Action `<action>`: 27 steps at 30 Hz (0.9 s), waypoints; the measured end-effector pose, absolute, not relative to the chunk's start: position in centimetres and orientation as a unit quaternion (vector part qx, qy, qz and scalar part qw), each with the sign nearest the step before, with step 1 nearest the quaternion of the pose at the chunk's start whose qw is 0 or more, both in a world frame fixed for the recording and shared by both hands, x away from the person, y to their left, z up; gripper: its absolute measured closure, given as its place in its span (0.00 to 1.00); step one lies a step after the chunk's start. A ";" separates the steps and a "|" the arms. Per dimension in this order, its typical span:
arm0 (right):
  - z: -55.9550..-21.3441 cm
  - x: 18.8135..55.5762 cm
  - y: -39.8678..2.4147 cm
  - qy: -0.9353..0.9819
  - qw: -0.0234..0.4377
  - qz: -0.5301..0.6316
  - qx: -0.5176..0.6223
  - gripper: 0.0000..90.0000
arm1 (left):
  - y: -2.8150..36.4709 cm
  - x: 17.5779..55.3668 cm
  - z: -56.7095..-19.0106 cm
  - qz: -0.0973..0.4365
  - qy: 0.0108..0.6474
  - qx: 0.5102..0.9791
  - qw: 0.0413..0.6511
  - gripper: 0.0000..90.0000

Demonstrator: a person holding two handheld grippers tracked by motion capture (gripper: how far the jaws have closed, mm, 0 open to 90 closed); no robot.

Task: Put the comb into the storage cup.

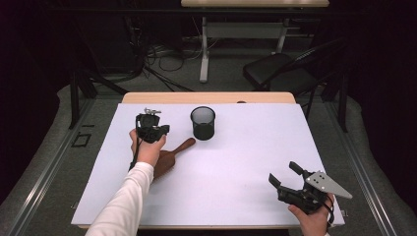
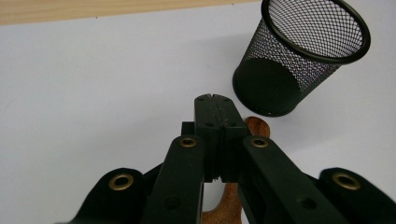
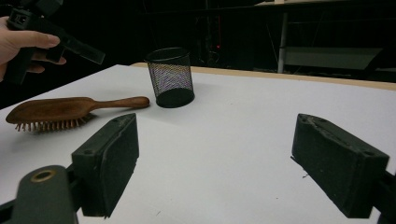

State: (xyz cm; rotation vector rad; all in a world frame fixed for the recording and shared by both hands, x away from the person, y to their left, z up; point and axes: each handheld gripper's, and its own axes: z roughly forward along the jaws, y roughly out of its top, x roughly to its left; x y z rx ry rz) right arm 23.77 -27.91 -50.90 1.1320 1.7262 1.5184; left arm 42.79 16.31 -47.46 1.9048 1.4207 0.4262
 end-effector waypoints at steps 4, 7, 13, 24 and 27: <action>-50.9 23.8 -27.9 0.645 0.285 0.569 0.423 0.16 | 16.2 43.0 -48.2 0.155 0.558 0.736 0.349 1.00; -50.9 23.8 -27.9 0.645 0.286 0.569 0.422 0.16 | 16.2 43.1 -48.6 0.148 0.563 0.736 0.346 1.00; -50.9 23.8 -27.9 0.646 0.286 0.569 0.421 0.16 | 16.2 43.4 -49.1 0.142 0.574 0.730 0.343 1.00; -50.9 23.8 -27.9 0.644 0.282 0.571 0.424 0.16 | 15.8 43.9 -50.1 0.133 0.583 0.732 0.326 1.00; -50.9 23.8 -28.0 0.644 0.283 0.571 0.424 0.16 | 15.6 44.1 -50.4 0.127 0.587 0.732 0.322 1.00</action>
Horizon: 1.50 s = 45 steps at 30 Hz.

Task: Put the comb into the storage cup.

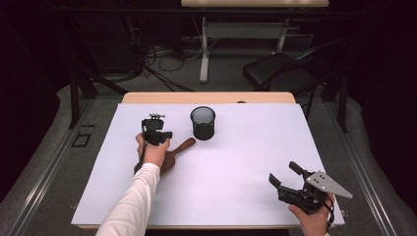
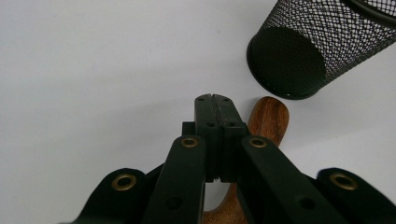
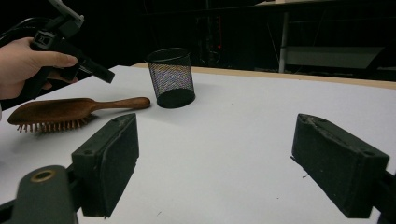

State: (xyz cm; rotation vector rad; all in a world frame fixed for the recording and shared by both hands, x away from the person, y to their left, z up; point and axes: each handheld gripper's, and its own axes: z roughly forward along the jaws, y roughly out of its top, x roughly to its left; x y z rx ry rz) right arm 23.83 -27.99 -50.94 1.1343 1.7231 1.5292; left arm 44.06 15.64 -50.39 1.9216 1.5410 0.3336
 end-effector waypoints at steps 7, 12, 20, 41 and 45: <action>-50.9 23.8 -28.1 0.641 0.285 0.572 0.425 0.16 | 14.9 44.4 -51.3 0.118 0.594 0.733 0.308 1.00; -50.9 23.8 -28.1 0.642 0.279 0.574 0.426 0.16 | 14.3 44.7 -52.2 0.108 0.596 0.743 0.287 1.00; -50.9 23.9 -28.1 0.642 0.278 0.574 0.425 0.16 | 14.0 45.0 -52.8 0.104 0.601 0.744 0.273 1.00; -50.9 23.9 -28.0 0.645 0.277 0.573 0.422 0.16 | 12.7 44.9 -53.3 0.097 0.581 0.766 0.258 1.00; -50.9 23.8 -27.9 0.646 0.275 0.573 0.423 0.16 | 12.4 44.9 -53.3 0.103 0.578 0.770 0.249 1.00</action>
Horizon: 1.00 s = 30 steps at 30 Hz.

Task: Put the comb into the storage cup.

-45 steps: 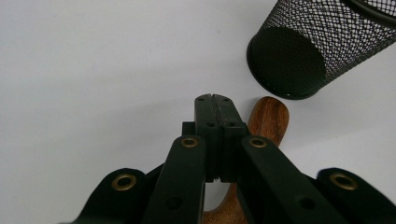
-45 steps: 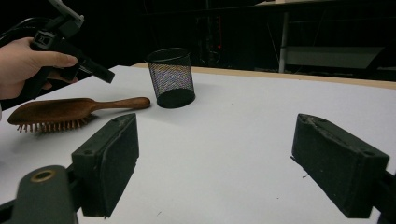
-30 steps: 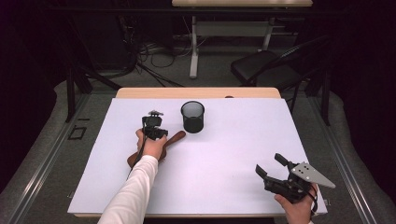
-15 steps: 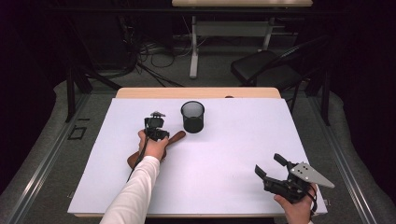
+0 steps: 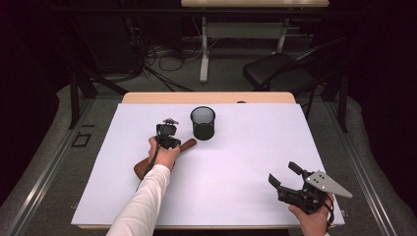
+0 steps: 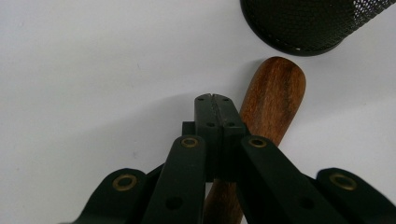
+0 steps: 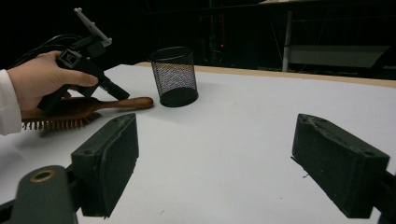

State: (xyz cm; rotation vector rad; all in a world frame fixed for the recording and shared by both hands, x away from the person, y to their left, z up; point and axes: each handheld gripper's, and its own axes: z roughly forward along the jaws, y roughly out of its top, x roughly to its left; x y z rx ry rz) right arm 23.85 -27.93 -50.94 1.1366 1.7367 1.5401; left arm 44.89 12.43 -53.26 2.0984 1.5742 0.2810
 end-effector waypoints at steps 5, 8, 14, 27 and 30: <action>-51.0 23.9 -27.9 0.648 0.274 0.573 0.421 0.16 | 12.2 44.9 -53.3 0.101 0.576 0.773 0.245 1.00; -51.0 23.9 -27.9 0.648 0.273 0.573 0.421 0.16 | 12.1 44.8 -53.3 0.099 0.573 0.776 0.244 1.00; -51.0 23.9 -27.9 0.649 0.274 0.572 0.420 0.16 | 11.6 44.5 -53.2 0.091 0.562 0.785 0.244 1.00; -51.0 23.9 -28.0 0.650 0.273 0.571 0.420 0.16 | 10.7 43.8 -52.9 0.081 0.540 0.802 0.240 1.00; -51.0 23.9 -28.0 0.650 0.273 0.571 0.420 0.16 | 10.4 43.5 -52.9 0.077 0.535 0.806 0.241 1.00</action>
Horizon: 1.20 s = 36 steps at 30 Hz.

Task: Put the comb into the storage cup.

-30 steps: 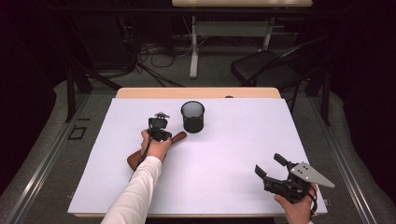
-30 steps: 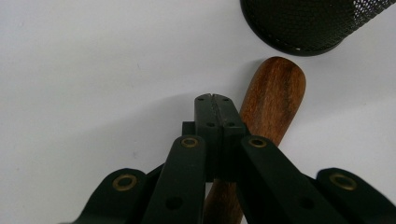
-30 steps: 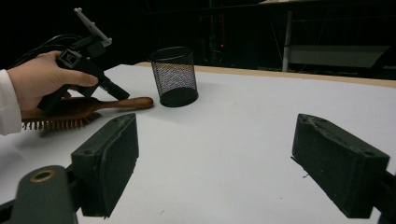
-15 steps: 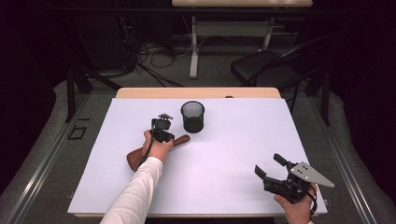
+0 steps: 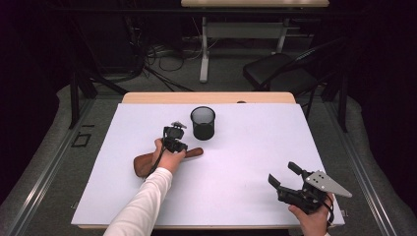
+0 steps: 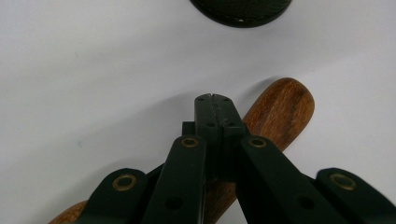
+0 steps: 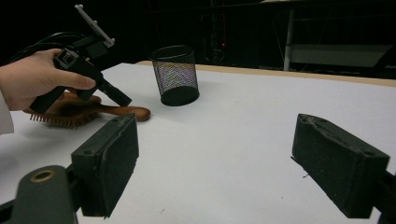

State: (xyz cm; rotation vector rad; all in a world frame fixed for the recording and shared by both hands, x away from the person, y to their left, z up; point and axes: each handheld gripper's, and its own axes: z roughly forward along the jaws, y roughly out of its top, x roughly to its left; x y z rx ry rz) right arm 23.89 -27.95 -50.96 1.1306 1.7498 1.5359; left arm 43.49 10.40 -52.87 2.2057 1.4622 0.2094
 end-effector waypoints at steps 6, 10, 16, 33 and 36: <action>-51.0 23.9 -27.9 0.650 0.275 0.571 0.419 0.16 | 9.5 42.8 -53.1 0.062 0.523 0.814 0.244 1.00; -51.0 23.9 -27.9 0.650 0.273 0.572 0.420 0.16 | 8.7 42.3 -53.3 0.059 0.509 0.824 0.242 1.00; -51.0 23.9 -28.0 0.651 0.273 0.570 0.420 0.16 | 8.6 41.6 -53.4 0.057 0.500 0.829 0.242 1.00; -51.0 23.8 -27.9 0.649 0.274 0.572 0.421 0.16 | 9.3 38.7 -53.6 0.048 0.471 0.841 0.260 1.00; -51.0 23.8 -28.0 0.648 0.274 0.571 0.423 0.16 | 9.5 38.1 -53.6 0.049 0.465 0.844 0.262 1.00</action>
